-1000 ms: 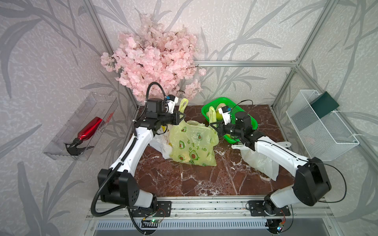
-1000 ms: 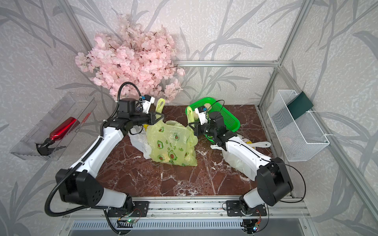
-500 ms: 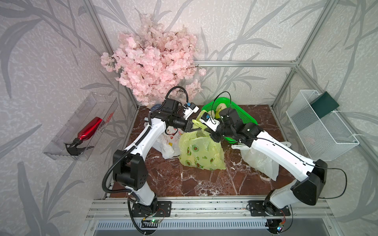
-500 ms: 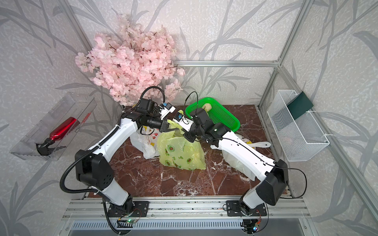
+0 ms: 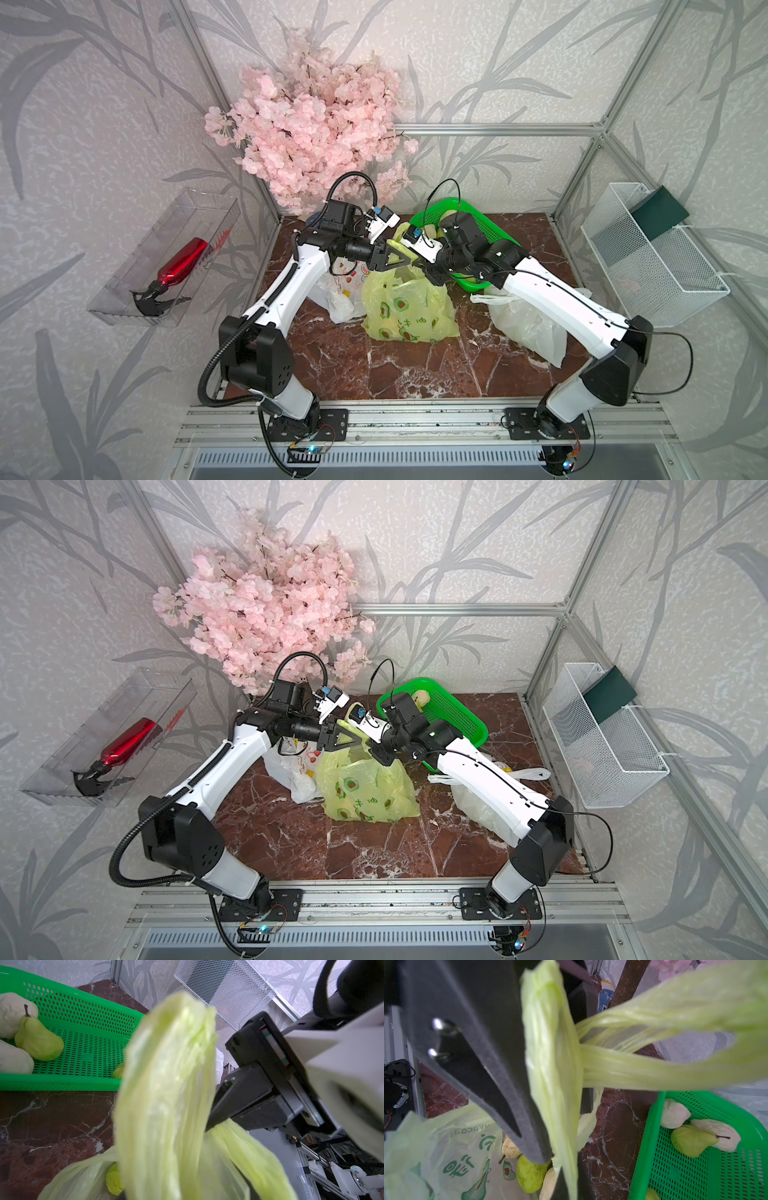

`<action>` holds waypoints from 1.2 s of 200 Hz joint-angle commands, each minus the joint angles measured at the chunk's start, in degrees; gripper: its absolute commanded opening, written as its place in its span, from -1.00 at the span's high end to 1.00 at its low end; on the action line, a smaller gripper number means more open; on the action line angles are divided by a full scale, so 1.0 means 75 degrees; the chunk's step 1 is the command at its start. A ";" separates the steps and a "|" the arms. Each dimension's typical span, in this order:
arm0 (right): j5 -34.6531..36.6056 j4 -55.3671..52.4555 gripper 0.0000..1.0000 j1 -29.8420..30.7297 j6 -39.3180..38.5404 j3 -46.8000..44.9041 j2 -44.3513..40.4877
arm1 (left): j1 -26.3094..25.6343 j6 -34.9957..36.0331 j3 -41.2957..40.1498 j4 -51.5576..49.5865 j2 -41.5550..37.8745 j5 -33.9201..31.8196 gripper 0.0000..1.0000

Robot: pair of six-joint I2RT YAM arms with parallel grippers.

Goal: Place the pears into plastic bags & tie knots
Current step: Tie the plastic bag at the center of the board.

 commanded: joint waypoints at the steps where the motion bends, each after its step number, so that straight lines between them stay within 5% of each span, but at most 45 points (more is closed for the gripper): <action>1: -0.0128 -0.0310 1.00 0.0029 0.0038 0.0317 0.0154 | 0.0017 -0.0195 -0.0030 0.0563 -0.0288 0.0047 0.00; 64: -0.0382 -0.0034 1.00 0.0028 0.0448 0.0490 0.0304 | -0.0077 -0.0368 0.0035 0.0624 -0.0034 0.0222 0.16; 76: -0.0426 0.0041 1.00 0.0023 0.0574 0.0490 0.0291 | -0.0071 -0.0186 0.0076 0.0441 -0.0009 0.0225 0.34; 105: -0.1345 0.0303 0.26 -0.0474 0.1535 0.0266 -0.0035 | -0.0048 0.0122 0.0118 0.0164 0.0035 -0.0115 0.96; 126: -0.2229 0.0704 -0.08 -0.1046 0.2805 0.0148 -0.0282 | -0.0058 0.0181 -0.0083 0.0445 -0.0013 -0.0383 1.00; 155: -0.2742 0.0735 -0.12 -0.1365 0.4198 0.0841 0.0103 | -0.0081 0.0150 -0.0160 0.0773 0.0038 -0.0466 1.00; 240: -0.3272 -0.0083 -0.09 -0.1122 0.4183 0.3074 0.1611 | -0.0117 0.0368 -0.0053 0.0528 0.0036 -0.0517 0.99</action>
